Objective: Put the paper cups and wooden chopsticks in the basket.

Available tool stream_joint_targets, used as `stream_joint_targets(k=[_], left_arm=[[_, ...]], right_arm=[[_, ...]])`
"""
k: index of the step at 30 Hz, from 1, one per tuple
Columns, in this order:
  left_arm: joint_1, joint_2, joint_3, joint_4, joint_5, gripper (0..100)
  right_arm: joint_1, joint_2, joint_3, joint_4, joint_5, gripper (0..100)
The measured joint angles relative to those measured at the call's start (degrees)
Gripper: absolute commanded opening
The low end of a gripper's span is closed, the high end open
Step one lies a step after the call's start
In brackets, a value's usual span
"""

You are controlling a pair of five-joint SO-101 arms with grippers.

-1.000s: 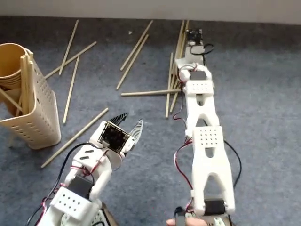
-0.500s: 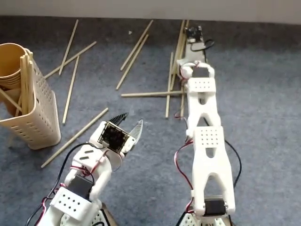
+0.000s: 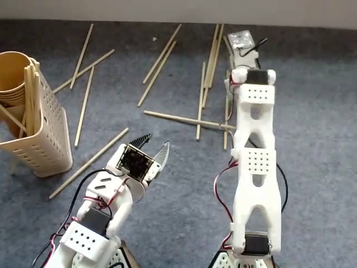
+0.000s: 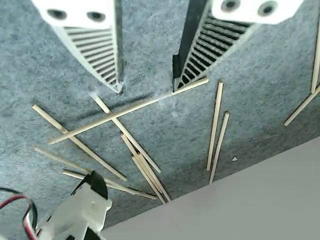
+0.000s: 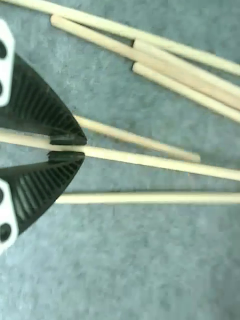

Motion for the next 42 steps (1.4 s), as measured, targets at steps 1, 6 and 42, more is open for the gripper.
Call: stream_joint_targets(k=[1,6,42], left_arm=[[0.0,0.0,0.0,0.0,0.0,18],[0.0,0.0,0.0,0.0,0.0,18],[0.0,0.0,0.0,0.0,0.0,18]], right_arm=[[0.3,-2.7,0.0,1.0,0.0,0.5],[-0.1,-18.6,0.0,9.8,0.0,0.5],[-25.3,-48.4,62.4,15.3,4.8,33.5]])
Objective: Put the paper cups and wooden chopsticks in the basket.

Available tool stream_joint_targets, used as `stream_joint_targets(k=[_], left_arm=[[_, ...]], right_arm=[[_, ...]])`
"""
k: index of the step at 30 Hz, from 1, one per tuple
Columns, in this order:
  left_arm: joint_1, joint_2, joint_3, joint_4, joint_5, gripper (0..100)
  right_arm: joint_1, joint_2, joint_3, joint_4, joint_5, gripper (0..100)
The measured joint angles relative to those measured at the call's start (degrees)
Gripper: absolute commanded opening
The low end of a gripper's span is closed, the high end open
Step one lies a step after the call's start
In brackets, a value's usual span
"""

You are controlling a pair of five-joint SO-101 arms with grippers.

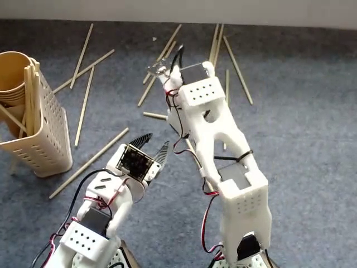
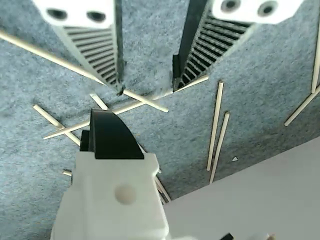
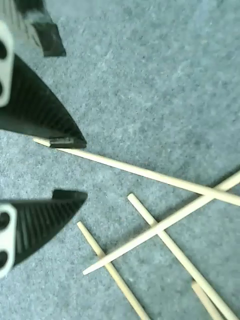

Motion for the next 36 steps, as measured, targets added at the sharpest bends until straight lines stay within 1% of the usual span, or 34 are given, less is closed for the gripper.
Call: stream_joint_targets(k=[2,4,5,8,9,10,11,14,16,20,24,27,29,32,36], left_arm=[[0.0,0.0,0.0,0.0,0.0,18],[0.0,0.0,0.0,0.0,0.0,18],[0.0,0.0,0.0,0.0,0.0,18],[-0.1,0.0,-0.4,0.0,0.0,18],[-0.7,0.0,-0.7,0.5,0.0,18],[-1.8,0.0,-1.8,1.3,0.0,18],[-3.3,0.0,-3.3,2.7,0.0,18],[-9.8,0.1,-11.1,10.3,0.0,18],[-12.7,0.9,-18.4,16.0,0.0,18],[-13.2,9.0,-34.7,26.1,0.0,19],[-13.4,27.5,-55.8,36.0,0.0,19],[-12.3,46.6,-73.9,44.4,0.0,28],[-11.0,60.8,-86.6,49.1,0.0,32],[-9.2,81.9,-104.7,53.6,0.0,33],[-9.1,106.9,-128.8,55.4,-1.5,30]], right_arm=[[0.3,-1.8,0.0,0.0,0.0,32.5],[1.8,-4.9,-0.1,0.0,0.0,26.9],[3.1,-6.8,-0.5,0.0,0.0,21.7],[8.7,-14.3,-2.6,0.0,-1.1,0.9],[11.0,-17.6,-3.1,0.0,-1.4,0.2],[13.3,-21.0,-3.5,0.0,-1.6,2.4],[15.3,-24.9,-3.5,0.0,-1.7,2.3],[20.2,-37.9,-0.9,0.0,-1.8,0.5],[21.7,-47.6,4.0,0.0,-1.8,0.5],[21.6,-66.5,19.8,-0.1,-1.8,0.5],[21.6,-84.9,43.6,-6.5,-1.8,0.8],[21.6,-99.8,65.8,-14.9,-1.8,1.0],[23.8,-108.8,80.3,-20.5,-0.6,1.0],[31.1,-120.4,91.3,-24.6,1.9,1.0],[36.1,-129.7,102.2,-28.0,5.7,1.0]])
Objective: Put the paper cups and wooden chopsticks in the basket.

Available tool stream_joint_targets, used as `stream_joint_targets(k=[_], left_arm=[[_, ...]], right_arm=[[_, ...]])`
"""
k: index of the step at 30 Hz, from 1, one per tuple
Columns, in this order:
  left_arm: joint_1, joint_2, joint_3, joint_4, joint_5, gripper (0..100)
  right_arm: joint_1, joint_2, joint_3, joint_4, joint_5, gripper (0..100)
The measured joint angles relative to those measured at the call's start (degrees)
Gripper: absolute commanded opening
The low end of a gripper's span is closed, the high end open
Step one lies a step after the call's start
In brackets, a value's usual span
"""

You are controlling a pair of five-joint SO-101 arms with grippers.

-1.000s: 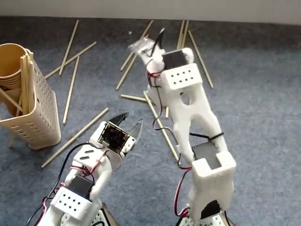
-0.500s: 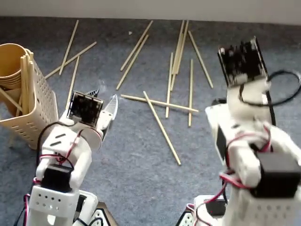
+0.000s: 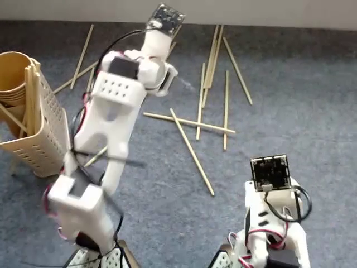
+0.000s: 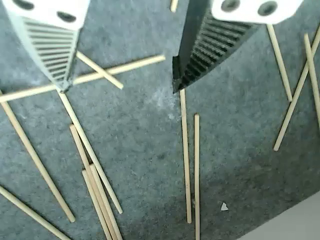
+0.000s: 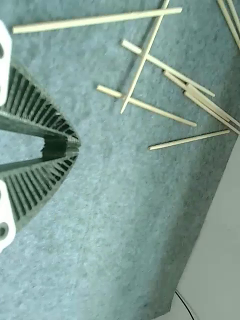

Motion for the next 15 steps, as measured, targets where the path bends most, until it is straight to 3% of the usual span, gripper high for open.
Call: stream_joint_targets(k=[9,15], left_arm=[[-6.8,43.4,-46.0,1.8,-0.6,29],[-7.3,55.2,-57.9,1.3,-0.6,29]], right_arm=[[0.3,-1.2,23.4,-11.2,-1.6,1.0],[-2.0,-1.2,25.6,-12.7,-4.0,1.0]])
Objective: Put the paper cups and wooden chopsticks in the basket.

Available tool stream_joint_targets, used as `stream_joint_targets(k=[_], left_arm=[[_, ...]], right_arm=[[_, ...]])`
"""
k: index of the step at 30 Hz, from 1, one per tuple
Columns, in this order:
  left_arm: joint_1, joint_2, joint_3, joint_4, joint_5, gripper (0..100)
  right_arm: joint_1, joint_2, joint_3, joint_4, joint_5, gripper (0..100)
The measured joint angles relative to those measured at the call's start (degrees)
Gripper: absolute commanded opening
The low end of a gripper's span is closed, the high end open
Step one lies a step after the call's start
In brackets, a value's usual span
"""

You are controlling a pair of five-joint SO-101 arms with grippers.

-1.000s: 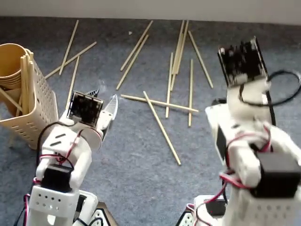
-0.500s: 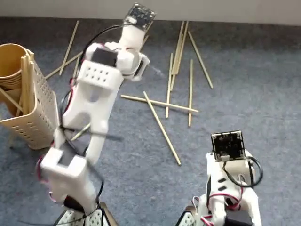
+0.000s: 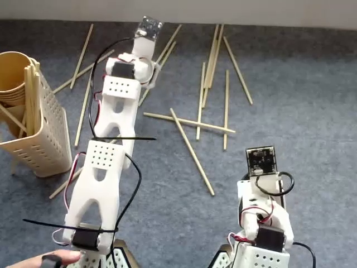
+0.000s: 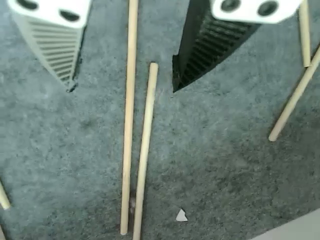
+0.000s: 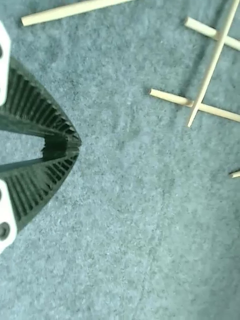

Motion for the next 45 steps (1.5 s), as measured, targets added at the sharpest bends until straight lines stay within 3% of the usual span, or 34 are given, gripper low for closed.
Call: stream_joint_targets(k=[7,14,19,28,33,39,45], left_arm=[[-0.9,7.9,-0.4,-9.4,-0.1,27],[-0.1,11.9,-1.5,-12.4,0.0,0],[0.3,12.0,-1.5,-12.9,-0.1,0],[-0.4,7.1,-2.1,-1.9,-0.4,1],[-1.9,-6.6,-2.0,4.0,-0.2,1],[-3.1,-34.2,-2.0,6.2,-0.3,1],[-8.1,-62.6,-2.0,16.4,-3.1,0]], right_arm=[[-0.5,0.0,0.2,0.0,0.0,1.0],[-0.6,0.0,0.2,-0.1,0.0,1.0],[-0.6,0.0,0.3,-0.1,0.0,1.0],[-0.6,0.0,0.3,-3.3,0.0,1.0],[-0.6,0.0,0.3,-3.3,0.0,1.0],[-0.6,0.0,0.3,-3.3,0.0,1.0],[-0.6,0.0,0.3,-3.5,0.0,1.0]])
